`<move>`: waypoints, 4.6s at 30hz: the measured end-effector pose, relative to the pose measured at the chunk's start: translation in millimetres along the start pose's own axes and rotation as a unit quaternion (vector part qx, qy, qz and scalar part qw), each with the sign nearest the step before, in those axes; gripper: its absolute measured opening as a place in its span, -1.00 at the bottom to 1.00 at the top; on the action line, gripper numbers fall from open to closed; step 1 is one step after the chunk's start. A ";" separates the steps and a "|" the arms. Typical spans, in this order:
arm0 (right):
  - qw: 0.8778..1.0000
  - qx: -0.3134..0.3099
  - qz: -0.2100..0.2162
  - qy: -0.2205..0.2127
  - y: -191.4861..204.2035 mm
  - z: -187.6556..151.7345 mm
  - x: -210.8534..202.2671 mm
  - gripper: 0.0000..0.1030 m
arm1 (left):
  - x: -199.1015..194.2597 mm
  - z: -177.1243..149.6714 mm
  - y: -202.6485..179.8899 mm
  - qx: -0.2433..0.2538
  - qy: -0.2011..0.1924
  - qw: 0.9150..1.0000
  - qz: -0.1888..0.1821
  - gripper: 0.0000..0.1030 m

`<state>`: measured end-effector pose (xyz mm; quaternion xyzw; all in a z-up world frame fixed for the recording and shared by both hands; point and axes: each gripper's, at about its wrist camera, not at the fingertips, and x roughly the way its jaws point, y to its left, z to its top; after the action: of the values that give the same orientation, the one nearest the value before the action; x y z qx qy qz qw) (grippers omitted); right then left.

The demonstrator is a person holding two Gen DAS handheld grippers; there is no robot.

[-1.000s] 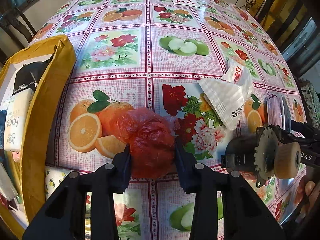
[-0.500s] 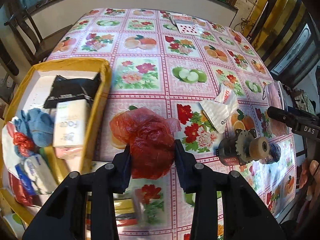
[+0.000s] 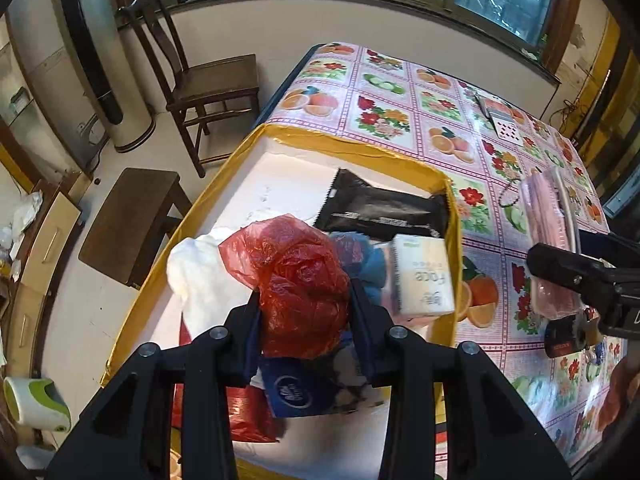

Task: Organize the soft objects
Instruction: 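Place the red bag and clear container into the yellow box, opening both grippers, then withdraw both grippers from the yellow box toward the remaining items, then grasp the white paper bag with the left gripper while the right gripper grasps the blue Vinda pack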

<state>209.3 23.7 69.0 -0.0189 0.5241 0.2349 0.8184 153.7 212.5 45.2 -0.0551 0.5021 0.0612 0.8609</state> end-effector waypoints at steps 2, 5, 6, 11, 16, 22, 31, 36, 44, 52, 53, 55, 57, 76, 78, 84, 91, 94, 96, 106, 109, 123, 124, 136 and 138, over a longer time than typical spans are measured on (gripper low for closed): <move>1.000 -0.013 0.014 0.011 28.8 6.1 22.0 0.68 | 5.6 -3.4 13.8 -0.009 0.004 1.000 0.002 -0.30; 0.999 -0.030 0.023 0.027 61.1 9.0 48.4 0.68 | 12.9 -6.9 30.5 -0.019 0.008 1.000 0.004 -0.30; 0.999 -0.033 0.024 0.032 69.4 8.6 54.9 0.68 | 15.5 -8.2 34.3 -0.022 0.009 1.000 0.004 -0.30; 0.998 -0.037 0.028 0.042 85.6 7.2 76.9 0.71 | 22.9 -13.0 46.4 -0.027 0.006 1.000 0.013 -0.30; 0.997 -0.013 0.064 0.038 81.4 3.3 80.5 0.79 | 28.8 -17.8 48.5 -0.030 0.004 0.999 0.012 -0.15; 0.996 0.002 0.093 -0.017 73.1 -4.3 54.9 0.93 | 21.1 -21.0 50.1 -0.045 -0.018 0.998 0.031 0.48; 0.987 -0.047 0.009 -0.153 59.6 -58.7 -19.8 0.95 | -34.1 -44.0 36.9 -0.050 -0.128 0.989 0.059 0.56; 0.973 -0.046 -0.063 -0.218 37.0 -97.6 -62.5 0.98 | -58.9 -62.4 8.7 -0.044 -0.175 0.983 0.042 0.57; 0.953 -0.039 -0.118 -0.277 4.4 -154.1 -107.0 0.99 | -79.3 -93.8 -56.6 -0.007 -0.226 0.974 0.010 0.63; 0.939 -0.055 -0.164 -0.299 -10.7 -186.2 -128.1 0.99 | -83.7 -109.0 -101.8 0.019 -0.224 0.974 -0.017 0.63; 0.937 -0.055 -0.169 -0.301 -12.0 -190.3 -130.2 0.99 | -84.3 -109.9 -106.3 0.022 -0.225 0.974 -0.017 0.63; 0.935 -0.055 -0.174 -0.304 -16.7 -196.0 -133.3 0.99 | -86.1 -113.1 -116.8 0.030 -0.225 0.974 -0.020 0.63; 0.935 -0.052 -0.176 -0.304 -21.7 -201.6 -135.3 0.99 | -86.8 -114.9 -125.7 0.035 -0.222 0.974 -0.024 0.63; 0.953 0.019 -0.167 -0.252 -108.4 -224.6 -162.8 0.99 | -75.5 -106.8 -161.4 0.063 -0.165 0.983 -0.047 0.63; 0.956 0.038 -0.163 -0.239 -129.4 -226.4 -166.0 0.99 | -69.4 -104.1 -163.3 0.064 -0.147 0.986 -0.052 0.63; 0.966 0.113 -0.139 -0.184 -199.4 -229.9 -169.4 0.99 | -44.9 -92.6 -178.6 0.079 -0.097 0.990 -0.065 0.62; 0.969 0.167 -0.127 -0.133 -253.5 -235.0 -162.4 0.99 | -10.9 -62.6 -205.4 0.093 -0.032 0.990 -0.105 0.62; 0.971 0.174 -0.118 -0.111 -264.0 -236.3 -153.2 0.99 | 5.7 -49.7 -224.7 0.130 -0.014 0.985 -0.112 0.62; 0.972 0.177 -0.119 -0.102 -269.3 -236.0 -148.3 0.99 | 20.2 -40.3 -236.0 0.147 0.007 0.981 -0.124 0.62; 0.973 0.183 -0.125 -0.068 -290.4 -228.2 -123.7 1.00 | 67.1 -2.1 -287.8 0.197 0.063 0.961 -0.185 0.62; 0.973 0.192 -0.114 -0.056 -294.8 -226.7 -115.9 1.00 | 75.1 1.6 -303.1 0.218 0.078 0.951 -0.205 0.62; 0.977 0.193 -0.092 0.001 -299.7 -222.4 -89.8 1.00 | 99.8 -9.1 -341.6 0.313 0.121 0.924 -0.182 0.64; 0.978 0.187 -0.093 0.006 -299.1 -222.0 -88.1 1.00 | 100.2 -8.6 -342.9 0.314 0.123 0.923 -0.184 0.64; 0.985 0.037 -0.152 0.071 -279.6 -231.4 -55.6 0.99 | 101.2 -13.7 -367.3 0.366 0.133 0.904 -0.178 0.66; 0.985 0.049 -0.152 0.059 -281.4 -232.8 -55.6 1.00 | 101.3 -16.4 -371.7 0.376 0.131 0.903 -0.165 0.66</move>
<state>106.5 -311.2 -48.1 -0.0717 0.5736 0.0804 0.8120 248.8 -151.7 -38.6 0.1829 0.5802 -0.2823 0.7417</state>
